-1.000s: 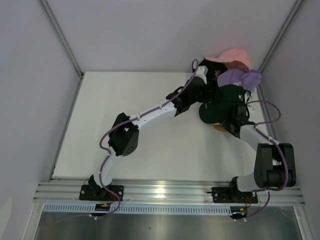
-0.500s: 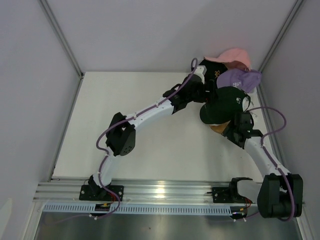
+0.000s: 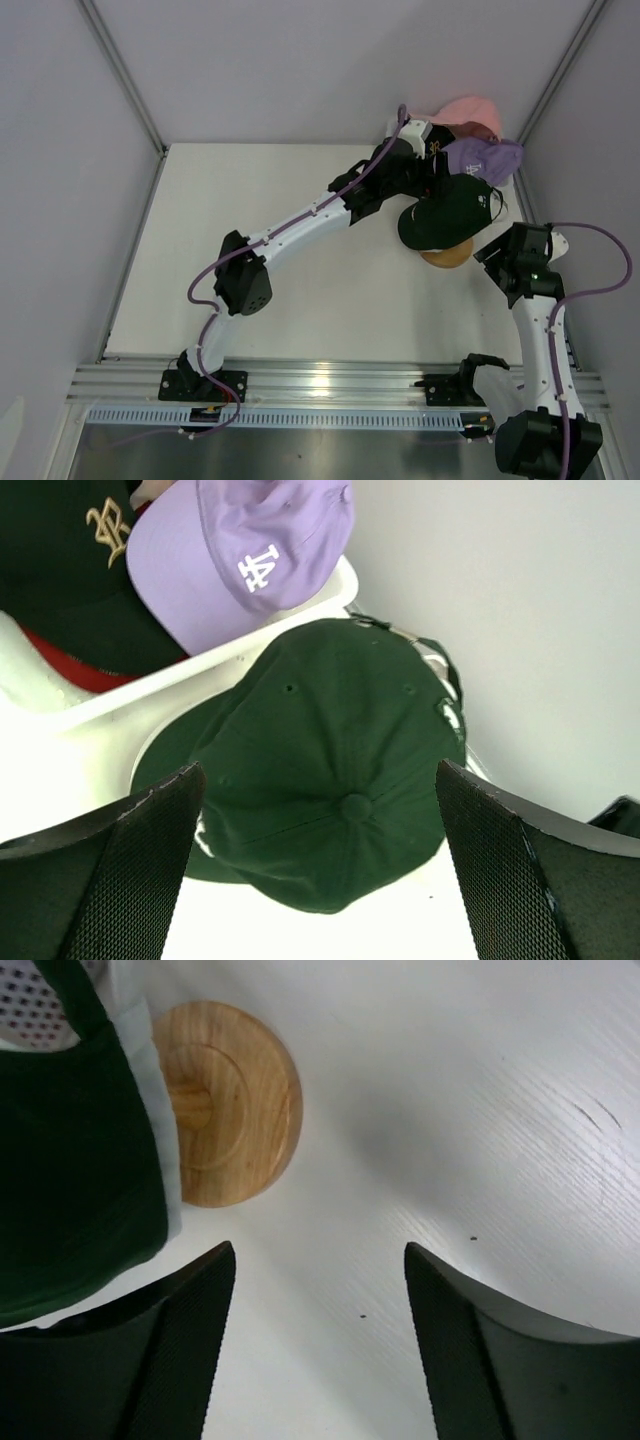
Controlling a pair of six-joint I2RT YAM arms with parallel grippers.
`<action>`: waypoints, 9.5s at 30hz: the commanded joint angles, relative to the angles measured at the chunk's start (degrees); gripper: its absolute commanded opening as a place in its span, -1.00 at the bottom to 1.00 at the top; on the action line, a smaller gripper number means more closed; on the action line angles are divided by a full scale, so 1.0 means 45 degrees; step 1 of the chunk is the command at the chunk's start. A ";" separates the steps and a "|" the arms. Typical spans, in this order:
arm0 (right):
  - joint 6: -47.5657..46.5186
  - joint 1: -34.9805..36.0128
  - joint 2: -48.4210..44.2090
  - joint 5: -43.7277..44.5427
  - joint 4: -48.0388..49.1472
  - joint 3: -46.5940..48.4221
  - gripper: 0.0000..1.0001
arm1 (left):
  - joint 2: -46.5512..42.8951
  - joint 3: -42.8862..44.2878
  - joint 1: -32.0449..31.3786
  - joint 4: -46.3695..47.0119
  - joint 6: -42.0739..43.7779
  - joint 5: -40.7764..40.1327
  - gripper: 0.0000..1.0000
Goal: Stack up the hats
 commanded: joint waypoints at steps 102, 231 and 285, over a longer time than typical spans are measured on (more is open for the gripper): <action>-0.0891 0.7252 0.6449 -0.3827 0.7522 -0.1953 -0.31 | -0.7130 -1.1827 -0.0199 -0.2274 -0.1654 -0.2556 0.87; -0.1887 0.3659 0.2711 -0.6895 0.6661 -0.2930 -0.58 | -0.7094 -0.7771 -0.2055 -0.6298 0.0514 -0.7518 0.99; -0.1553 0.2429 -0.1525 -0.4378 0.2386 0.1008 0.77 | -1.5844 -1.7398 0.2554 -0.0635 -0.2320 -0.3554 0.99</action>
